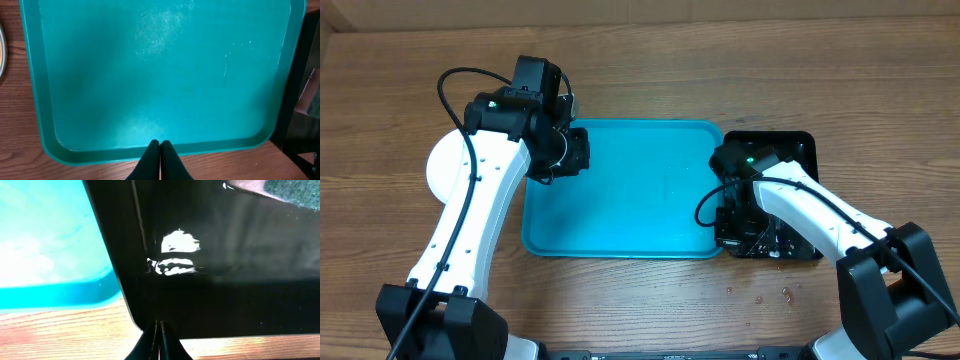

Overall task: Clean dirty plates on tray and stack at the side
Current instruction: 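Grasp the black tray edge with the right gripper and pull it left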

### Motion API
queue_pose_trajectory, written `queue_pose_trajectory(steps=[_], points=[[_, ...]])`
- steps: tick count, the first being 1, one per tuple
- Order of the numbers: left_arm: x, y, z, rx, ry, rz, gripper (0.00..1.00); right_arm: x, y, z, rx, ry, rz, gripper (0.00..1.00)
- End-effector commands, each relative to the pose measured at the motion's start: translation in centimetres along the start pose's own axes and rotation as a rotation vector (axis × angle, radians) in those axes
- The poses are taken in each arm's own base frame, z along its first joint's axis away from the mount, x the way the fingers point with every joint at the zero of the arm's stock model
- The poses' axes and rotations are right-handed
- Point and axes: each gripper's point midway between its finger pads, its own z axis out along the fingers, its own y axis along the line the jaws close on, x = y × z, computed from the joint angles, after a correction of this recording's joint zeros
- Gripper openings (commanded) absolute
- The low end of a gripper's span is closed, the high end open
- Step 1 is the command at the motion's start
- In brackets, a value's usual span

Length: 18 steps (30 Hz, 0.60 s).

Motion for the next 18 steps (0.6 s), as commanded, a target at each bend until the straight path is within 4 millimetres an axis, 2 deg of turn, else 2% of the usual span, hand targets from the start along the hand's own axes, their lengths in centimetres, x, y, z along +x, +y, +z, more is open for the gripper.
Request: queue_pose_trajectory(steps=[1, 4, 9, 14, 18], points=[[0.1, 0.0, 0.5, -0.011, 0.012, -0.006, 0.05, -0.3, -0.1, -0.9, 0.0, -0.035, 0.013, 0.04], [0.2, 0.1, 0.5, -0.012, 0.013, -0.006, 0.05, -1.2, 0.3, -2.3, -0.005, -0.068, -0.02, 0.04], [0.3, 0.1, 0.5, -0.015, 0.018, -0.008, 0.05, -2.2, 2.1, -4.8, -0.057, -0.119, -0.087, 0.04], [0.6, 2.3, 0.3, -0.136, 0.017, -0.064, 0.04, -1.9, 4.8, -4.8, -0.127, -0.136, -0.154, 0.04], [1.9, 3.4, 0.5, -0.195, 0.065, -0.09, 0.04, -1.3, 6.3, -4.1, -0.128, -0.152, -0.215, 0.04]])
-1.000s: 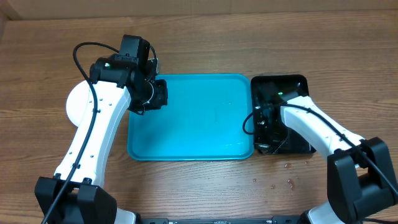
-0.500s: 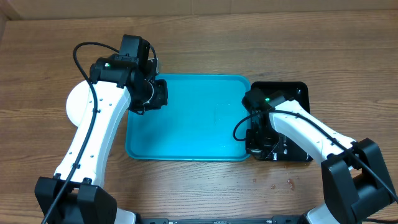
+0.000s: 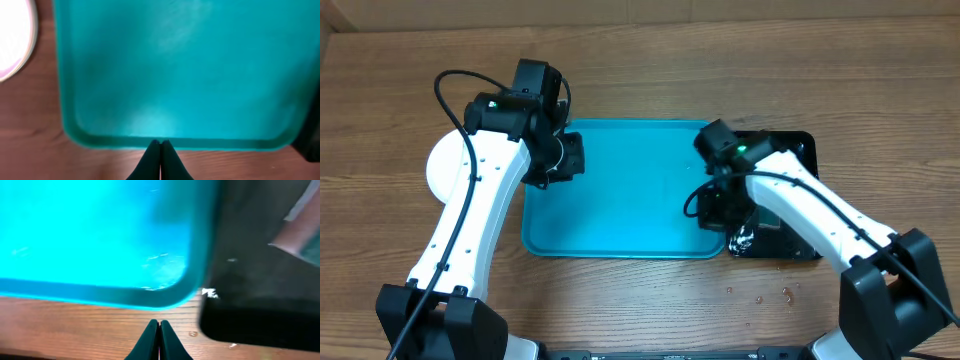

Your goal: Clean dirty plates on tray and stack at the side

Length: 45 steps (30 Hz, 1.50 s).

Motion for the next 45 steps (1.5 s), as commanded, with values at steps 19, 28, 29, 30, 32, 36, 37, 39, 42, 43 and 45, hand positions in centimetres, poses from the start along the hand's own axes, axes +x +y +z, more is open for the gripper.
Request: queue_pose_trajectory(steps=[19, 28, 29, 30, 32, 36, 37, 39, 42, 43, 45], points=[[7.8, 4.8, 10.6, -0.164, 0.192, -0.15, 0.04, 0.1, 2.0, 4.3, 0.019, -0.128, -0.136, 0.04], [9.0, 5.7, 12.4, -0.177, 0.201, -0.166, 0.04, 0.2, 1.2, 5.3, 0.036, -0.14, -0.09, 0.04], [9.0, 5.7, 12.5, -0.176, 0.197, -0.165, 0.04, 0.2, 1.2, 5.3, 0.036, -0.14, -0.09, 0.04], [9.2, 5.8, 12.8, -0.175, 0.196, -0.166, 0.04, 0.2, 1.1, 5.3, 0.037, -0.139, -0.09, 0.04], [9.7, 5.9, 13.1, -0.178, 0.205, -0.167, 0.04, 0.3, 1.1, 5.4, 0.04, -0.134, -0.09, 0.04], [10.7, 6.3, 13.6, -0.189, 0.229, -0.17, 0.04, 0.4, 1.0, 5.4, 0.044, -0.13, -0.089, 0.04], [10.8, 6.4, 13.7, -0.19, 0.23, -0.17, 0.04, 0.4, 1.0, 5.5, 0.042, -0.133, -0.09, 0.04], [10.9, 6.4, 13.8, -0.19, 0.232, -0.171, 0.04, 0.4, 1.0, 5.7, 0.039, -0.137, -0.09, 0.04], [11.0, 6.4, 13.7, -0.19, 0.234, -0.171, 0.04, 0.5, 0.8, 6.1, 0.038, -0.138, -0.09, 0.04], [11.0, 6.4, 13.7, -0.189, 0.235, -0.171, 0.04, 0.6, 0.7, 6.3, 0.04, -0.135, -0.089, 0.04], [11.1, 6.3, 13.7, -0.185, 0.24, -0.176, 0.04, 0.8, 0.4, 6.5, 0.046, -0.127, -0.088, 0.04]])
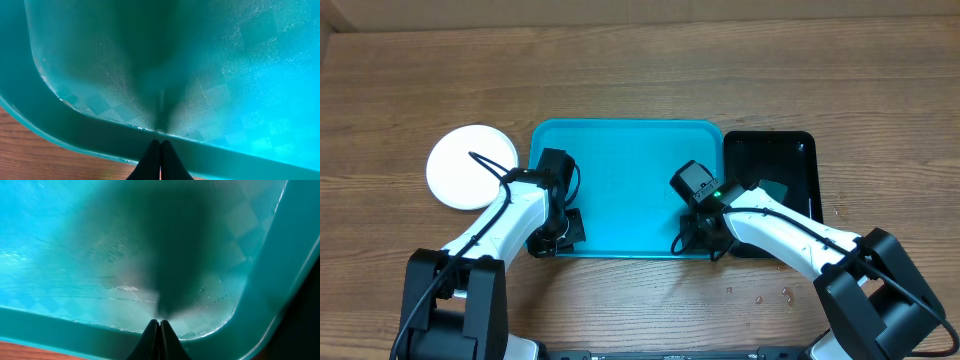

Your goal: Clean dirty plates on tray and stack at the side

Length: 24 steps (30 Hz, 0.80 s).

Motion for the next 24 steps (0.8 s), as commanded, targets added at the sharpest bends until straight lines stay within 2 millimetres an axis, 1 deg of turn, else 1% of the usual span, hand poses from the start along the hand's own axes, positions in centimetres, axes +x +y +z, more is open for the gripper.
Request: queue_pose_trajectory(steps=[1, 5, 12, 24], points=[[0.4, 0.3, 0.3, -0.01, 0.017, -0.031, 0.04, 0.5, -0.5, 0.0, 0.013, -0.004, 0.003, 0.04], [0.8, 0.2, 0.3, -0.001, 0.039, -0.033, 0.04, 0.8, -0.6, 0.1, 0.013, 0.01, 0.004, 0.04], [1.8, 0.7, 0.6, -0.016, 0.071, -0.04, 0.04, 1.3, -0.3, 0.0, -0.005, 0.035, 0.005, 0.04], [1.8, 0.7, 0.7, -0.015, 0.069, -0.038, 0.04, 2.4, -0.9, 0.0, 0.017, 0.081, 0.014, 0.04]])
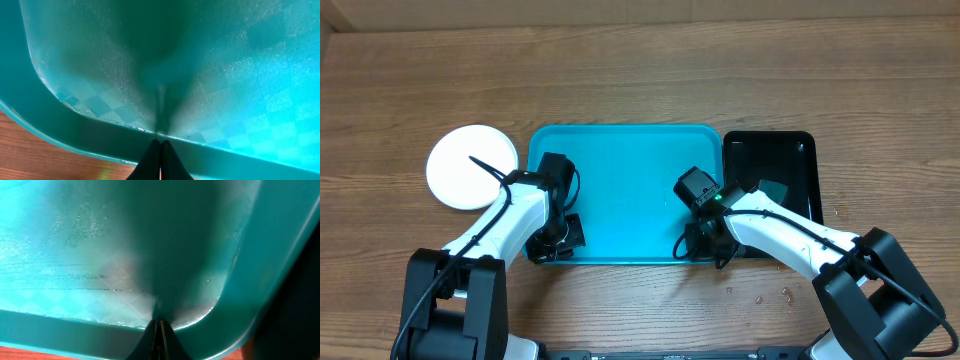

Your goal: Clean dirty plates on tray and stack at the side

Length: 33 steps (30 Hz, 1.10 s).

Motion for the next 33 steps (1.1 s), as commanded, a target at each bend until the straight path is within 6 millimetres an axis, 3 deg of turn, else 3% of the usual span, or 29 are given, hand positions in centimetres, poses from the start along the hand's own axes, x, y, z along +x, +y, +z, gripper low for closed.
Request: queue_pose_trajectory(steps=[1, 12, 16, 21, 22, 24, 27, 29, 30, 33], points=[[0.4, 0.2, 0.4, 0.001, 0.019, -0.019, 0.04, 0.3, 0.1, -0.4, -0.012, 0.002, 0.006, 0.04], [0.4, 0.1, 0.3, 0.004, 0.022, -0.017, 0.04, -0.7, 0.9, -2.0, -0.023, -0.018, 0.0, 0.04], [-1.0, -0.8, -1.2, 0.036, -0.012, -0.012, 0.04, -2.7, 1.9, -4.6, -0.047, -0.065, -0.029, 0.04], [-4.1, -3.1, -6.0, 0.119, -0.101, -0.006, 0.07, -6.0, 1.8, -10.5, -0.065, -0.141, -0.044, 0.13], [-5.5, -3.8, -7.7, 0.142, -0.15, -0.003, 0.14, -7.1, 1.3, -12.6, -0.056, -0.178, -0.027, 0.18], [-6.9, -4.5, -9.6, 0.172, -0.209, 0.002, 0.41, -8.9, 0.2, -15.1, -0.035, -0.247, 0.007, 0.48], [-8.8, -5.5, -11.9, 0.213, -0.289, 0.005, 0.65, -11.5, -1.5, -18.0, -0.011, -0.356, 0.063, 0.97], [-9.7, -5.9, -12.6, 0.233, -0.331, 0.008, 0.83, -12.7, -2.6, -19.0, -0.007, -0.4, 0.097, 1.0], [-9.9, -6.1, -12.7, 0.239, -0.34, 0.009, 0.88, -12.9, -3.1, -19.0, -0.007, -0.401, 0.111, 1.0], [-9.8, -6.0, -12.6, 0.236, -0.337, 0.009, 0.89, -12.9, -4.5, -18.9, 0.005, -0.387, 0.144, 1.0]])
